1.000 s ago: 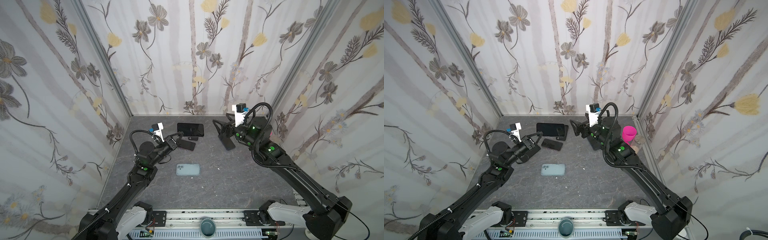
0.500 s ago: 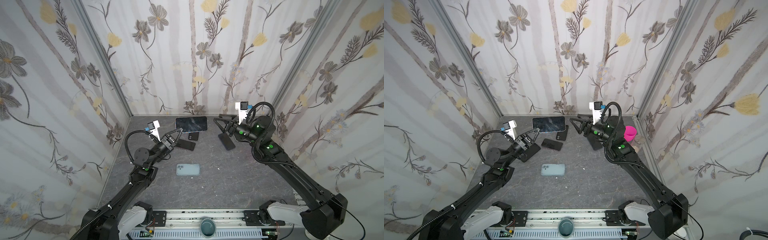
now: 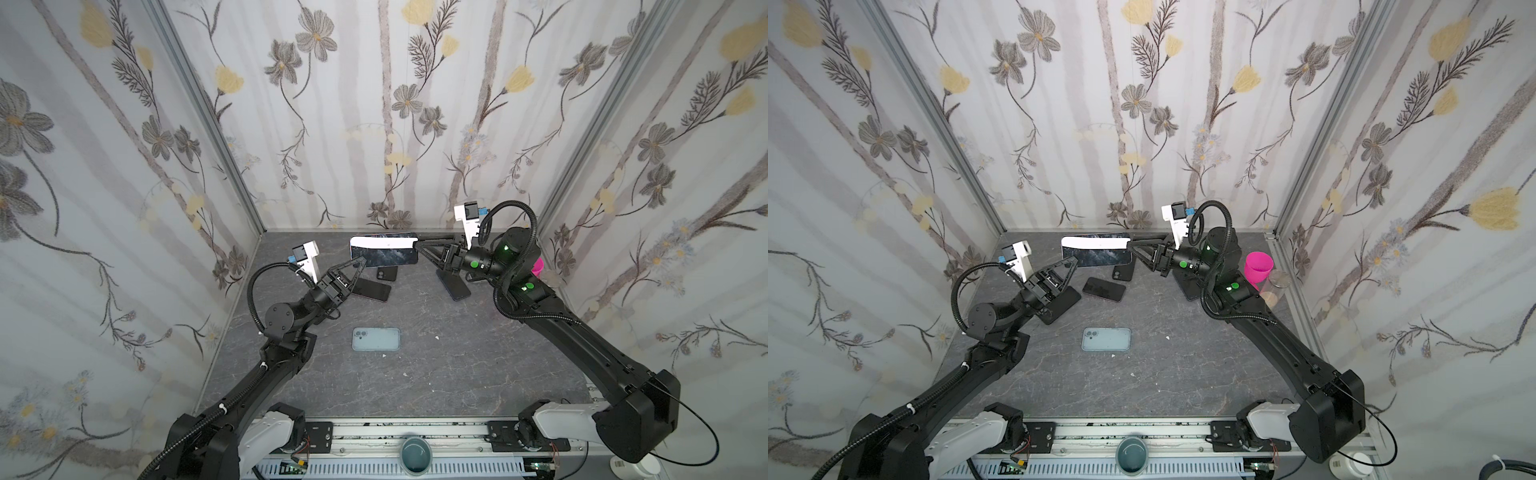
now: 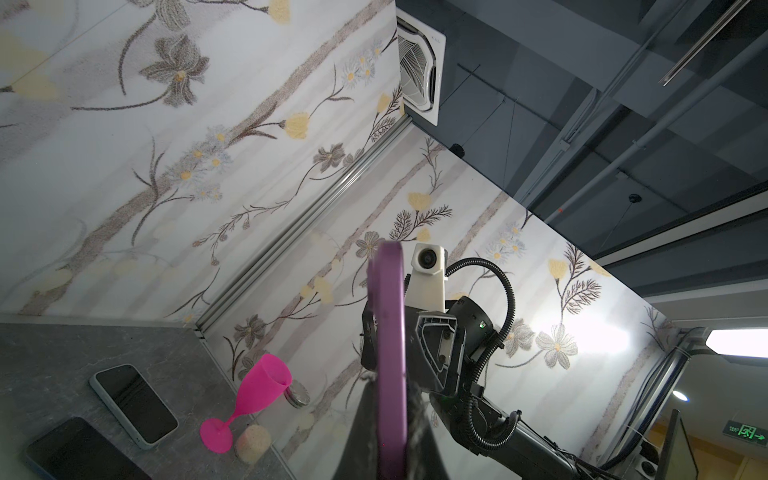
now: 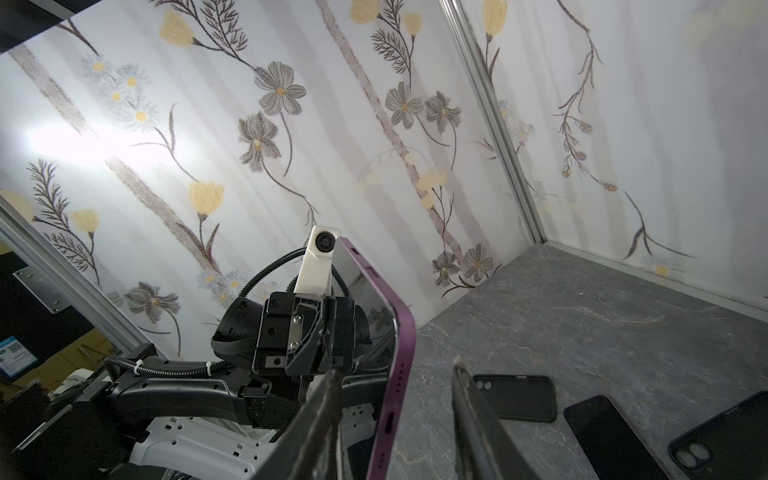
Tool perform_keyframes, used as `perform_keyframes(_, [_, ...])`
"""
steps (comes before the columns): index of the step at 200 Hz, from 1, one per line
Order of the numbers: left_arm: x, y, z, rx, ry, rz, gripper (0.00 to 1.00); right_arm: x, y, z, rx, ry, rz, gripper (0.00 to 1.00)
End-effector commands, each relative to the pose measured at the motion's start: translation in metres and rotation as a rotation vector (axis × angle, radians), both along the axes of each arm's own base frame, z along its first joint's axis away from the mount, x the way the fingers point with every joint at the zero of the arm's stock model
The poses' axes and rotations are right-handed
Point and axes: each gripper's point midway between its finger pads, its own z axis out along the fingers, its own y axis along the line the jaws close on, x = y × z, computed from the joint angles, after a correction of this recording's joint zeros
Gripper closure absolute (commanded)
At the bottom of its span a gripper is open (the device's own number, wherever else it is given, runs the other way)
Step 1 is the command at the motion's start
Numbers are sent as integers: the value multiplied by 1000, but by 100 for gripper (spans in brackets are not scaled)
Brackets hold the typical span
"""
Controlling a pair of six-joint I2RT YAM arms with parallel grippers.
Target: Put the phone into the phone case
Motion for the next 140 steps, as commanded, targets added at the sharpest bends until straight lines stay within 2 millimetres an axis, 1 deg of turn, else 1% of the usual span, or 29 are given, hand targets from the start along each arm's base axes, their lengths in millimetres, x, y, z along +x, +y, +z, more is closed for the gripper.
perform_keyframes(1, [-14, 4, 17, -32, -82, -10, 100, -9, 4, 13, 23, -41, 49, 63])
perform_keyframes(23, [-15, 4, 18, -32, -88, -13, 100, -12, 8, 13, 21, -40, 69, 70])
perform_keyframes(55, [-15, 4, 16, -20, -87, -7, 100, -16, 13, 12, 17, -39, 96, 72])
perform_keyframes(68, [-15, 4, 15, -18, -85, -4, 100, -16, 14, 11, 15, -36, 103, 76])
perform_keyframes(106, [-15, 4, 15, -19, -84, -2, 100, -22, 18, 12, 17, -44, 140, 81])
perform_keyframes(130, [-15, 4, 15, -20, -82, 1, 100, -30, 21, 13, 22, -48, 184, 84])
perform_keyframes(140, [-15, 5, 15, -21, -81, 2, 100, -33, 21, 15, 27, -53, 201, 87])
